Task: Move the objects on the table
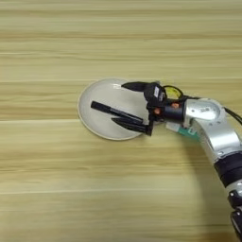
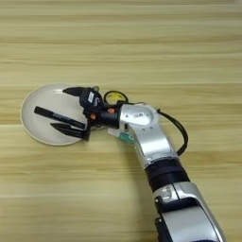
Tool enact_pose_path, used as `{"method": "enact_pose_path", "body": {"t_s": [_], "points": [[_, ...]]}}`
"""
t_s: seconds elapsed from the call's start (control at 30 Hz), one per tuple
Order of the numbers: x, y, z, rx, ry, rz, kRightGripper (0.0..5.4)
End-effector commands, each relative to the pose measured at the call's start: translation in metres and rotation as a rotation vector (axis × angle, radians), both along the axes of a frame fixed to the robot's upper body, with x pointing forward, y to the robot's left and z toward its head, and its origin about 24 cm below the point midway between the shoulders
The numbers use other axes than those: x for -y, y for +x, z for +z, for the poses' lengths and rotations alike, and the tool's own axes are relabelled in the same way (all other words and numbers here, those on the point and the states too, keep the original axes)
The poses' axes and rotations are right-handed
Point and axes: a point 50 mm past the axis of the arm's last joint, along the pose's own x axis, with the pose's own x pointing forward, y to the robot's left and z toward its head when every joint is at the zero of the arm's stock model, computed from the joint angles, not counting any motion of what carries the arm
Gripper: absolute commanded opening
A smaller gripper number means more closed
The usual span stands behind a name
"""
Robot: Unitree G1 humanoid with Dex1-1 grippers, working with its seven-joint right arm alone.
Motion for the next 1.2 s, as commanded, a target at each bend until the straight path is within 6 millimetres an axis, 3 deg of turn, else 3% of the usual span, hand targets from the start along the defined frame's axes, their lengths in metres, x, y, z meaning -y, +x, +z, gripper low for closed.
{"method": "enact_pose_path", "body": {"t_s": [0.03,0.27,0.6,1.2], "points": [[-0.008,0.014,0.034,0.180,-0.026,-0.014,5.39],[-0.009,0.015,0.032,0.159,-0.051,-0.021,5.39],[-0.012,0.015,0.026,-0.025,-0.111,-0.061,5.39],[-0.024,0.027,0.018,-0.029,-0.178,-0.113,5.39]]}}
